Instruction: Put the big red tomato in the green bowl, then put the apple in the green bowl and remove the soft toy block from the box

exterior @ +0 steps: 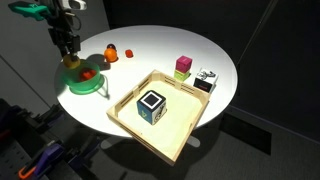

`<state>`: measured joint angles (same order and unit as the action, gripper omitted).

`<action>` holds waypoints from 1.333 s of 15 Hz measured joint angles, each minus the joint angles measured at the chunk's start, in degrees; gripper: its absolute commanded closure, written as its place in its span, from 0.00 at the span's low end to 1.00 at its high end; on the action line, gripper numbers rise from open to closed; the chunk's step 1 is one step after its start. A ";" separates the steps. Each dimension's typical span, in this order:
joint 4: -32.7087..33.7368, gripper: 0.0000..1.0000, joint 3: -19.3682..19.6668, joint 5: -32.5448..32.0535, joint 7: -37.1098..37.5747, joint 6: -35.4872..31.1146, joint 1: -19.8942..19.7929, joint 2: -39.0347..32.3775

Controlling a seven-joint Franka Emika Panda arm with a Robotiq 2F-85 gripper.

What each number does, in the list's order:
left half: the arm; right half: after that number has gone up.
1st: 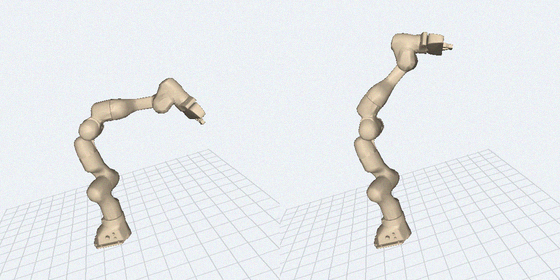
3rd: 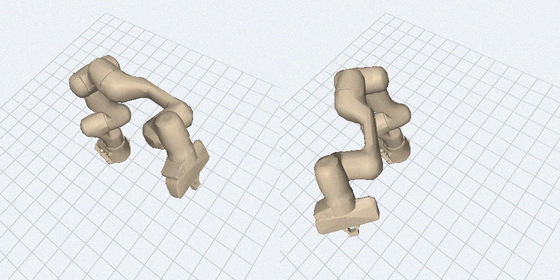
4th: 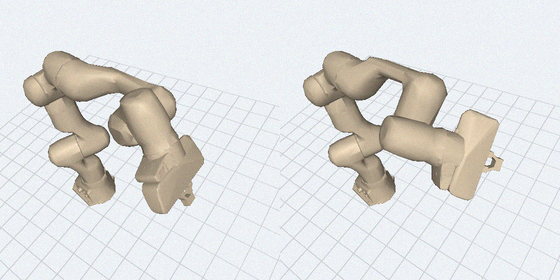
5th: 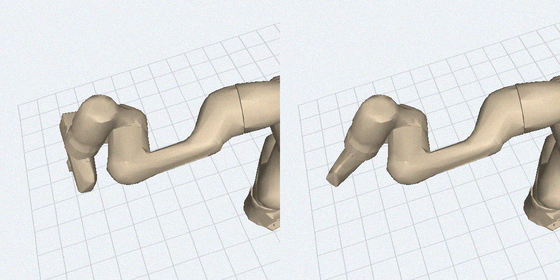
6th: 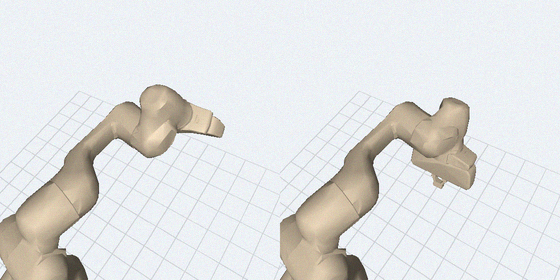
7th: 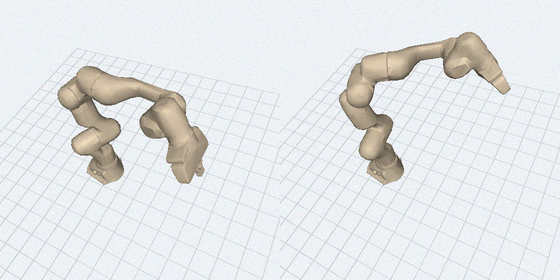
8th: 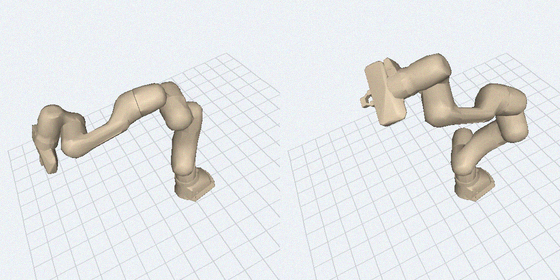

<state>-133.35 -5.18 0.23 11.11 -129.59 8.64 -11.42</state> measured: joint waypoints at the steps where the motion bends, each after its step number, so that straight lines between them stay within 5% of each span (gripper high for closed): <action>1: -0.63 0.64 0.11 0.00 0.10 -0.42 0.00 0.00; 4: -2.40 0.64 0.21 -0.01 0.11 -1.93 0.00 -0.03; 5: -2.89 0.14 0.21 -0.01 0.11 -2.43 0.00 -0.04; 8: -4.11 0.00 0.21 -0.11 0.11 -4.40 0.00 -0.13; 20: -4.77 0.00 1.41 0.06 0.18 -8.92 -1.13 1.55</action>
<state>-138.12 -3.76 0.29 11.29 -138.51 7.51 -9.87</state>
